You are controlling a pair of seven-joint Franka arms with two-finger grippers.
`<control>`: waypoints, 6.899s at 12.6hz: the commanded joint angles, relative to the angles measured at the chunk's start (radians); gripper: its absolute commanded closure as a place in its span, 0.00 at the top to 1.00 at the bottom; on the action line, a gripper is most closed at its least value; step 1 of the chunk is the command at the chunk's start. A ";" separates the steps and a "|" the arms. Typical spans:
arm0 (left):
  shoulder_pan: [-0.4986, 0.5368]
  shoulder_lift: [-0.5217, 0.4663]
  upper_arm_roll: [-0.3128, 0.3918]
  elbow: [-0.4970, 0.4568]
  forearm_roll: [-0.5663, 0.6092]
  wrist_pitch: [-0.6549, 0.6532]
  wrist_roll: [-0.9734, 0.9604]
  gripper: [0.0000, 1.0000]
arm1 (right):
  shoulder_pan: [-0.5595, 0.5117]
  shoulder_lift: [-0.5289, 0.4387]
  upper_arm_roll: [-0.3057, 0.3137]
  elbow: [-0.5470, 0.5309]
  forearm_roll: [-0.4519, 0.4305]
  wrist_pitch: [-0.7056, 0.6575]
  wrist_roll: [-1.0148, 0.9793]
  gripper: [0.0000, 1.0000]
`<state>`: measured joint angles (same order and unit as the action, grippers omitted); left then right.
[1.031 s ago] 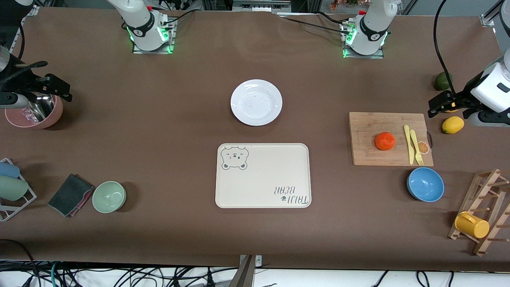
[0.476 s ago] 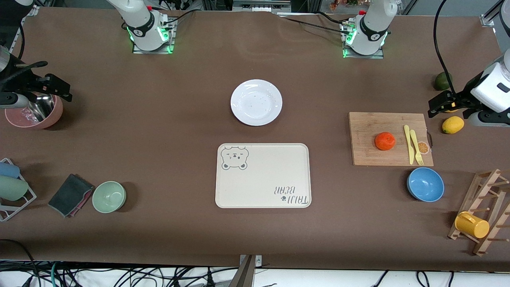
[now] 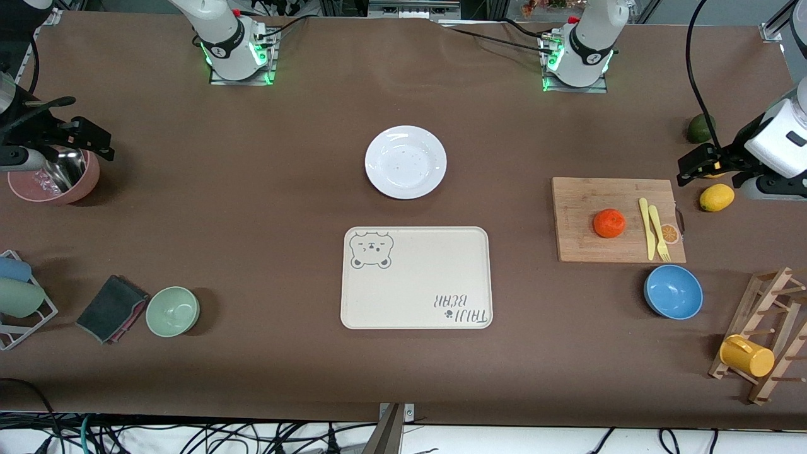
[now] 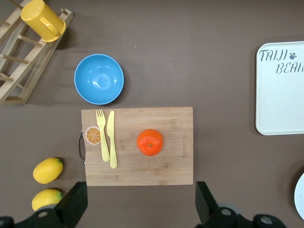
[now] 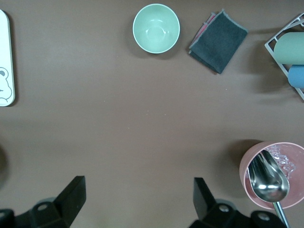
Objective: Place orange and plate with both arms
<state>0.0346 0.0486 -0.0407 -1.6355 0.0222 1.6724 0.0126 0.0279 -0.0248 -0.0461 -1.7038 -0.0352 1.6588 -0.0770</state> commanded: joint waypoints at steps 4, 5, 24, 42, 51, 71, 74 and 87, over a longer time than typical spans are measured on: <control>0.008 0.051 0.005 -0.018 -0.022 -0.011 0.007 1.00 | -0.005 -0.004 0.005 0.006 0.009 -0.013 0.006 1.00; 0.019 0.088 0.005 -0.014 -0.022 -0.023 0.001 1.00 | -0.005 -0.004 0.005 0.007 0.009 -0.013 0.006 1.00; 0.053 0.303 -0.002 -0.561 -0.022 0.745 -0.120 1.00 | -0.005 -0.003 0.005 0.007 0.008 -0.013 0.005 1.00; -0.104 0.324 -0.138 -0.500 -0.016 0.716 -0.545 0.38 | -0.005 -0.007 0.040 0.010 0.006 -0.011 0.017 1.00; -0.436 0.422 -0.418 -0.344 -0.014 0.716 -1.233 0.38 | -0.005 -0.006 0.040 0.018 0.008 -0.013 0.016 1.00; -0.457 0.568 -0.355 0.035 -0.004 0.295 -1.301 1.00 | -0.005 -0.003 0.040 0.021 0.001 -0.014 0.002 1.00; -0.298 0.565 -0.360 0.207 -0.005 0.097 -1.185 1.00 | -0.005 -0.004 0.040 0.021 0.001 -0.025 0.003 1.00; 0.332 0.513 -0.358 0.240 0.110 -0.035 -0.369 1.00 | 0.041 0.054 0.048 0.007 0.018 -0.160 0.023 1.00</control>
<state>0.3411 0.5935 -0.3827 -1.3985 0.1062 1.6692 -0.4377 0.0480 -0.0058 -0.0044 -1.7022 -0.0332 1.5434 -0.0708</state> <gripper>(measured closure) 0.000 0.000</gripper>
